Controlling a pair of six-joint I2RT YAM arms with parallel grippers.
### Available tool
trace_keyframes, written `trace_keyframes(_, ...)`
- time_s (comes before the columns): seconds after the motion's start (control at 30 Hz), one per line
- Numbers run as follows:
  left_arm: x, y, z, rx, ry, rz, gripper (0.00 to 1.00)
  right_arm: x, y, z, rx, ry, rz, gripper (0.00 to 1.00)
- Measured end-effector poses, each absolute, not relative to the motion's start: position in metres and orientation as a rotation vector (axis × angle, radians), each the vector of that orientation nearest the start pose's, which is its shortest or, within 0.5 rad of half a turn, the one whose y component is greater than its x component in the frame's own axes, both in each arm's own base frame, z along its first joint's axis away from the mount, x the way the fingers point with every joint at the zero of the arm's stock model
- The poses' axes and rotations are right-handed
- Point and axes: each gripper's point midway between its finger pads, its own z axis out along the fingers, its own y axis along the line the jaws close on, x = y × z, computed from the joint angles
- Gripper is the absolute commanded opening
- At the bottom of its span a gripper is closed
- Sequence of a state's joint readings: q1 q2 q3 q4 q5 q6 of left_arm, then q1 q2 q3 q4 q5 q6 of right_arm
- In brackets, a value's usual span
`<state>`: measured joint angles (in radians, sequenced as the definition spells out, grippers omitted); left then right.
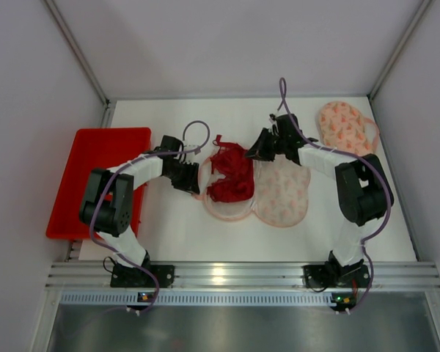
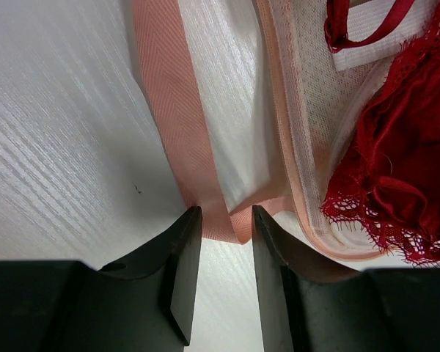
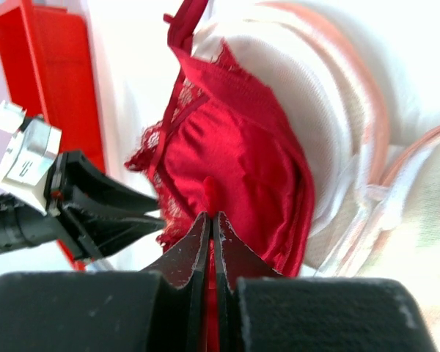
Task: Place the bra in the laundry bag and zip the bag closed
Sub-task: Adjust the bra in the laundry bag.
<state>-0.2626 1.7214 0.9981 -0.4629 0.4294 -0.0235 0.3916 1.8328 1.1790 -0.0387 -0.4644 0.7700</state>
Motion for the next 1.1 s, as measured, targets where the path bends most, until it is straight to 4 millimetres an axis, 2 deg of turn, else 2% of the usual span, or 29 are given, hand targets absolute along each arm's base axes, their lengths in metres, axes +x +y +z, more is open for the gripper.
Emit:
trace_keyframes(0.23, 0.301, -0.159, 0.026, 0.467, 2.706, -0.678, 0.39, 0.402, 0.266, 0.098, 0.123, 2.411, 0.950, 0.00)
trace_keyframes(0.43, 0.299, -0.167, 0.037, 0.520, 2.661, -0.734, 0.40, 0.391, 0.277, 0.088, 0.008, 2.433, 0.918, 0.02)
trace_keyframes(0.57, 0.300, -0.175, 0.065, 0.567, 2.558, -0.789, 0.40, 0.384, 0.280, 0.082, -0.030, 2.457, 0.905, 0.01)
trace_keyframes(0.7, 0.294, -0.186, 0.110, 0.685, 2.367, -0.830, 0.40, 0.383, 0.279, 0.080, -0.057, 2.458, 0.894, 0.00)
trace_keyframes(0.8, 0.277, -0.210, 0.142, 0.897, 2.184, -0.822, 0.37, 0.380, 0.280, 0.078, -0.077, 2.467, 0.882, 0.00)
trace_keyframes(0.9, 0.250, -0.248, 0.156, 1.095, 2.052, -0.877, 0.31, 0.378, 0.280, 0.076, -0.089, 2.474, 0.870, 0.00)
trace_keyframes(1.0, 0.234, -0.276, 0.151, 1.178, 2.034, -0.970, 0.23, 0.377, 0.280, 0.075, -0.089, 2.478, 0.866, 0.01)
trace_keyframes(1.1, 0.239, -0.289, 0.129, 1.130, 2.118, -1.034, 0.18, 0.376, 0.279, 0.074, -0.085, 2.484, 0.858, 0.03)
